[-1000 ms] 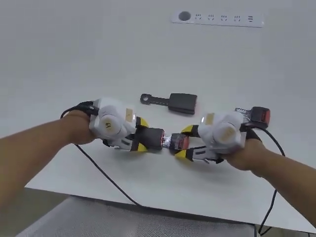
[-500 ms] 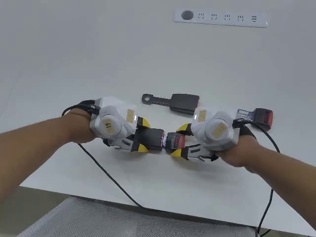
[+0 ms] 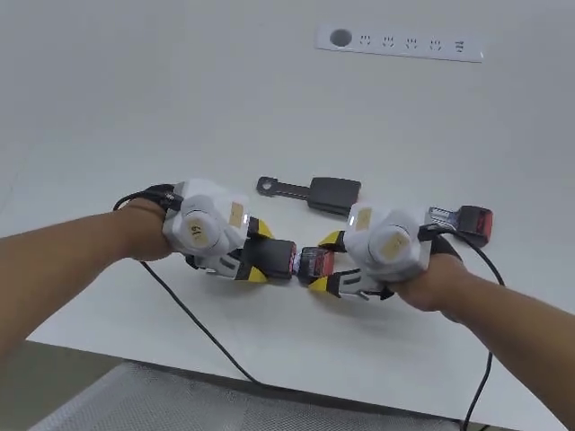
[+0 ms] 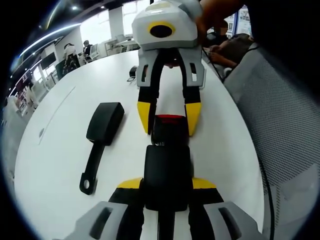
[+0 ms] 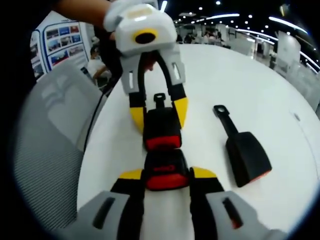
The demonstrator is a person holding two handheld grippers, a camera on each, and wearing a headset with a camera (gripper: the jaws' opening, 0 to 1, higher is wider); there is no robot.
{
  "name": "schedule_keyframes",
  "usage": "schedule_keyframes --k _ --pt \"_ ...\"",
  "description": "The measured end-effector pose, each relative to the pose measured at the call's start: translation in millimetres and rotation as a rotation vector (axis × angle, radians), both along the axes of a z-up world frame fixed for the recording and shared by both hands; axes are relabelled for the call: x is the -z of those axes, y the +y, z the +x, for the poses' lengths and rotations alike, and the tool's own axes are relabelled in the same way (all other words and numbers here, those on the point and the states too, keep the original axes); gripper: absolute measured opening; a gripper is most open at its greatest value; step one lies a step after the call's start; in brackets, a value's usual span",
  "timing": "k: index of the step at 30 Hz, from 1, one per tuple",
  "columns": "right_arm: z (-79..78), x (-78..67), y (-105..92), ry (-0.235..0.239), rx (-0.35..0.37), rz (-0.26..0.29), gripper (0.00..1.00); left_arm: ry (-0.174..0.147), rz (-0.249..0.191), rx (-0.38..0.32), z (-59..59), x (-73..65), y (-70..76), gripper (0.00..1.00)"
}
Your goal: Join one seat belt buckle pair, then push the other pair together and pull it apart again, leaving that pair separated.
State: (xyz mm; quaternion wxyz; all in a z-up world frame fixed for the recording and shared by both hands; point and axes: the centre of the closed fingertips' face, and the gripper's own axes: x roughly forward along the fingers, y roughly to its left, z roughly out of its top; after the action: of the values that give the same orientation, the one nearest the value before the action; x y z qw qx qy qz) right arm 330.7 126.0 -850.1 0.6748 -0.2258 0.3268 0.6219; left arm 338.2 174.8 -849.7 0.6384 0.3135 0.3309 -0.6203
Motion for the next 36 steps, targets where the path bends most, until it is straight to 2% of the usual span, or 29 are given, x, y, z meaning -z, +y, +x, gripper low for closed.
schedule_keyframes --k 7,11,17,22,23,24,25,26,29,36 --pt "-0.4 0.2 -3.5 -0.012 0.027 0.045 0.34 0.003 -0.028 -0.010 0.8 0.0 -0.2 0.35" --pt "-1.2 -0.4 -4.4 -0.062 0.039 0.072 0.33 0.012 -0.054 -0.026 1.4 0.2 0.5 0.35" --pt "-1.3 -0.9 -6.9 -0.077 0.087 0.120 0.33 0.016 -0.071 -0.013 1.5 0.1 0.2 0.34" --pt "-1.3 -1.8 -6.4 -0.087 0.095 0.131 0.33 0.019 -0.081 -0.001 0.4 -1.2 -2.5 0.34" --pt "-1.7 -1.7 -6.4 -0.096 0.092 0.131 0.33 0.019 -0.081 0.001 0.1 -1.6 -2.8 0.34" --pt "-0.9 -2.2 -6.2 -0.143 0.059 0.119 0.33 0.020 -0.082 0.004 -0.5 -2.2 -3.0 0.34" --pt "-1.4 -2.3 -6.2 -0.156 0.050 0.113 0.33 0.021 -0.085 0.003 -0.8 -2.4 -3.0 0.34" --pt "-1.6 -2.2 -6.0 -0.129 0.074 0.124 0.33 0.026 -0.090 -0.004 -0.6 -2.7 -3.2 0.34" --pt "-1.2 -2.6 -6.2 -0.138 0.081 0.136 0.33 0.027 -0.094 -0.009 -1.1 -3.0 -2.9 0.34" --pt "1.4 -3.4 -6.3 -0.109 0.111 0.160 0.33 0.037 -0.104 -0.015 0.0 -3.4 -2.1 0.34"
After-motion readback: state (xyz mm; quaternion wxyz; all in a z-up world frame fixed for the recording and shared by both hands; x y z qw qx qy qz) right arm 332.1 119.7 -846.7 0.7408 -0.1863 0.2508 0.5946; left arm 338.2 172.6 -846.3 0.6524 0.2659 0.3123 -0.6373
